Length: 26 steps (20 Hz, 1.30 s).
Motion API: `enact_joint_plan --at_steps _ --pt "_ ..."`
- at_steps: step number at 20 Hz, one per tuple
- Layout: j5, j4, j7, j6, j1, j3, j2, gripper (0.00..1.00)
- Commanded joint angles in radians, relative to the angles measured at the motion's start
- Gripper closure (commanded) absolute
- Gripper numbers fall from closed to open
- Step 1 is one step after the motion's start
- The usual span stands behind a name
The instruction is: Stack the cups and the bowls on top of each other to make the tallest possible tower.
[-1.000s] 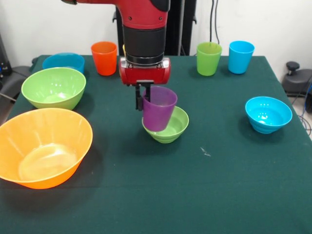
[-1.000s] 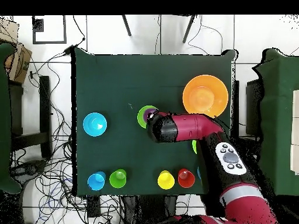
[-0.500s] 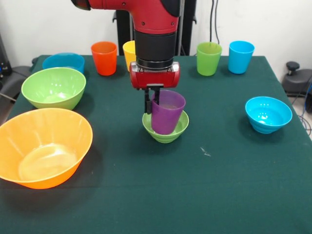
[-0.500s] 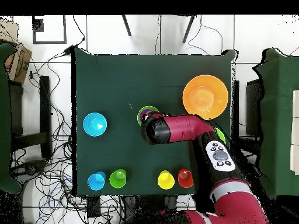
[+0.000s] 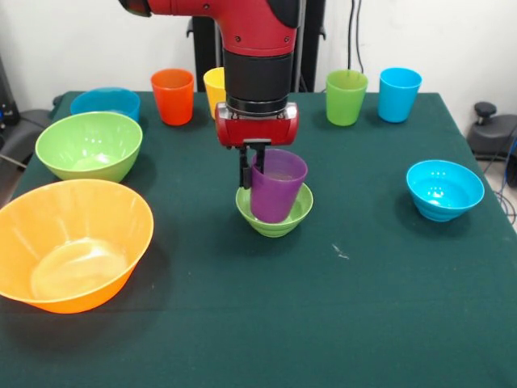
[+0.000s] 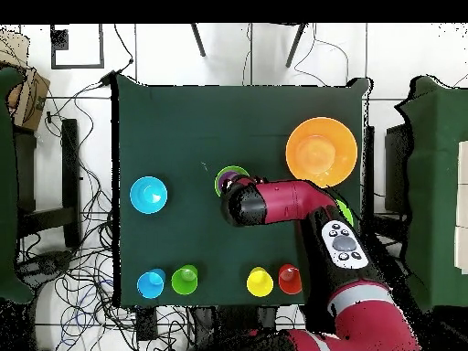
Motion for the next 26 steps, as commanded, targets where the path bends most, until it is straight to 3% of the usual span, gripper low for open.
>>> enact_joint_plan --at_steps 1,26 --pt "-0.072 -0.015 0.038 -0.064 0.017 -0.01 0.015 1.0" --pt "-0.049 0.003 0.077 -0.132 0.083 -0.064 0.042 1.0"
